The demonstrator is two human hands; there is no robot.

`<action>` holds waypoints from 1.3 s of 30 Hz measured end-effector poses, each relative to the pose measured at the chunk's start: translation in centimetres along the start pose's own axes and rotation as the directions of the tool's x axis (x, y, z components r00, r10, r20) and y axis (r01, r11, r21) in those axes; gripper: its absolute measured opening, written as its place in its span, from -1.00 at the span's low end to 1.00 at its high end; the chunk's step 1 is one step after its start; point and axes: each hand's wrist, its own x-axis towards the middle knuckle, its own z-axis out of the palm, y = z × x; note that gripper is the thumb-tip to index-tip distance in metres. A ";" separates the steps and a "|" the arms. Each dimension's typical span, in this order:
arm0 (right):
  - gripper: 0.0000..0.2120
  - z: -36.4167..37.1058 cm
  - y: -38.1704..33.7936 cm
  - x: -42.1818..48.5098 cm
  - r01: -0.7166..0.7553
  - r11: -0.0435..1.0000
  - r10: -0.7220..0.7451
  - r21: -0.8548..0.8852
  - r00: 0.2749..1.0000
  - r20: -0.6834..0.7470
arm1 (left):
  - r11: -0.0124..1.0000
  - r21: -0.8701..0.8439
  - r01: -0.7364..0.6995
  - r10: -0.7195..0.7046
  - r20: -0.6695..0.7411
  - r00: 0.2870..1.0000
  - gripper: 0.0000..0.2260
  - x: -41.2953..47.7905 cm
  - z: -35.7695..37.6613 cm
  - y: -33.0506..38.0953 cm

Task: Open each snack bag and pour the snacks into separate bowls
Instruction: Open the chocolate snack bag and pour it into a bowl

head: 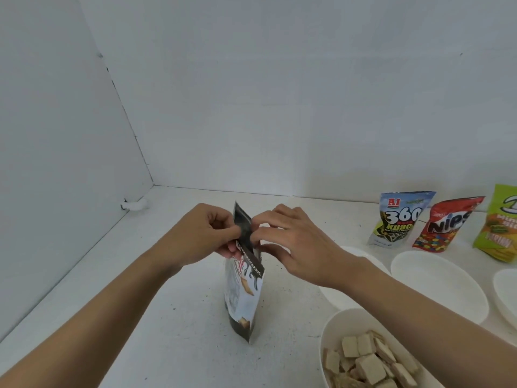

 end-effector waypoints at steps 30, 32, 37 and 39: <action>-0.79 0.1 0.2 -1.4 -0.050 0.991 0.034 -0.126 0.992 -0.124 | 0.956 -0.123 -0.266 0.233 -0.230 0.945 -0.65 -2.6 3.9 -8.4; -0.77 0.3 0.0 -1.2 -0.035 0.991 0.017 -0.129 0.990 -0.139 | 0.932 -0.275 -0.235 0.179 -0.215 0.960 -0.64 -3.7 6.0 -9.3; -0.66 0.4 -0.8 -0.1 0.016 0.995 -0.029 -0.101 0.992 -0.123 | 0.898 -0.403 -0.177 0.095 -0.216 0.972 -0.69 -5.5 10.5 -12.2; -0.64 0.4 -1.2 0.5 0.060 0.995 -0.066 -0.086 0.995 -0.076 | 0.895 -0.414 -0.166 0.052 -0.272 0.961 -0.75 -5.6 11.7 -12.9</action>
